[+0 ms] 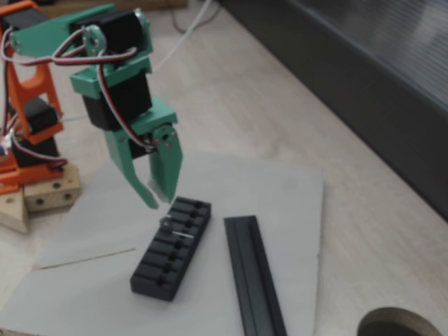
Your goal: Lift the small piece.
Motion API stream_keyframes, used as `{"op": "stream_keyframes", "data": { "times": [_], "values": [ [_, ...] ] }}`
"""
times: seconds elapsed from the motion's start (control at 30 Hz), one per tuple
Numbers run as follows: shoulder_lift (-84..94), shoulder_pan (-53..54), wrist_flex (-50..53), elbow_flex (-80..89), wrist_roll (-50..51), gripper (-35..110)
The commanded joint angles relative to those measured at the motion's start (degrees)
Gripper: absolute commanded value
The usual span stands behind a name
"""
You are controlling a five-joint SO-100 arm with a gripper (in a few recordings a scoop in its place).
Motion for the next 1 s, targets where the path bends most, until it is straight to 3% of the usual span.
{"op": "stream_keyframes", "data": {
  "times": [0.0, 0.2, 0.97],
  "values": [
    [1.7, 0.0, 0.2, -0.4, -9.3, 14],
    [1.1, -1.9, 0.2, -0.4, -18.2, 14],
    [0.6, -5.7, 0.3, -0.4, -18.3, 14]
  ]
}}
